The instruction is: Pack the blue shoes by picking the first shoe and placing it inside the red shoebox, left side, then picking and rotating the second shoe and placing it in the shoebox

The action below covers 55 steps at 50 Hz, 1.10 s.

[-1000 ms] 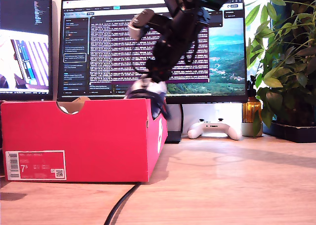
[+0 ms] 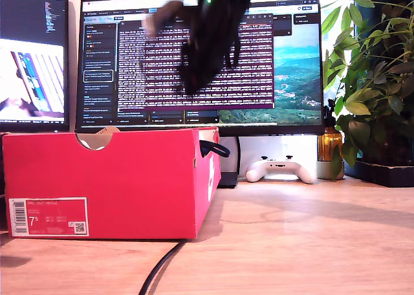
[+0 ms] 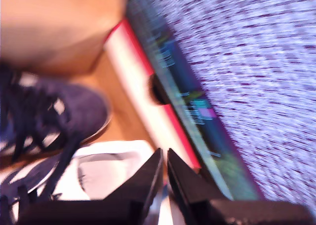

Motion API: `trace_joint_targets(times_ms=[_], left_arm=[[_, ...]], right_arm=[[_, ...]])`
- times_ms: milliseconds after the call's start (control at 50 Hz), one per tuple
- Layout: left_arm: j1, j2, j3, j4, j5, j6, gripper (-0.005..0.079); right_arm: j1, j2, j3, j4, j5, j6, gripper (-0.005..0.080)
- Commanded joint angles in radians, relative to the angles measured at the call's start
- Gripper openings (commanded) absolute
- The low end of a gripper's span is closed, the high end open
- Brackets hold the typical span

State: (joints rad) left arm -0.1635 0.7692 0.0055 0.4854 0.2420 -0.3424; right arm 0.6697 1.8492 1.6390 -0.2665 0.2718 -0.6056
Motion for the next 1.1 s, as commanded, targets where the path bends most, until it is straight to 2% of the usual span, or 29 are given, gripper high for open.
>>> trace_joint_targets(times_ms=[0, 160, 300, 460, 620, 820, 1080], left_arm=[[-0.002, -0.046, -0.022, -0.045, -0.010, 0.035, -0.0021], [-0.002, -0.181, -0.022, -0.210, -0.042, 0.063, -0.0021], [-0.002, -0.290, -0.022, -0.343, -0.042, 0.084, -0.0021], [-0.002, -0.388, -0.022, -0.461, -0.067, 0.106, -0.0021], [-0.002, -0.465, -0.022, -0.531, -0.094, 0.105, -0.0021], [-0.002, -0.536, -0.022, -0.624, -0.143, 0.105, -0.0021], [-0.002, -0.613, -0.022, -0.681, -0.200, 0.104, -0.0021]], right_arm=[[0.005, -0.009, 0.013, -0.026, 0.001, 0.072, -0.0002], [-0.023, -0.021, 0.013, -0.200, -0.002, 0.299, -0.0002], [-0.090, -0.021, 0.011, -0.308, -0.072, 0.406, -0.0002], [-0.158, -0.031, 0.010, -0.323, -0.079, 0.478, -0.0002], [-0.225, -0.062, -0.042, -0.329, -0.078, 0.484, -0.0002], [-0.309, -0.183, -0.240, -0.244, -0.078, 0.509, -0.0002], [-0.424, -0.363, -0.461, -0.168, -0.078, 0.524, -0.0002]])
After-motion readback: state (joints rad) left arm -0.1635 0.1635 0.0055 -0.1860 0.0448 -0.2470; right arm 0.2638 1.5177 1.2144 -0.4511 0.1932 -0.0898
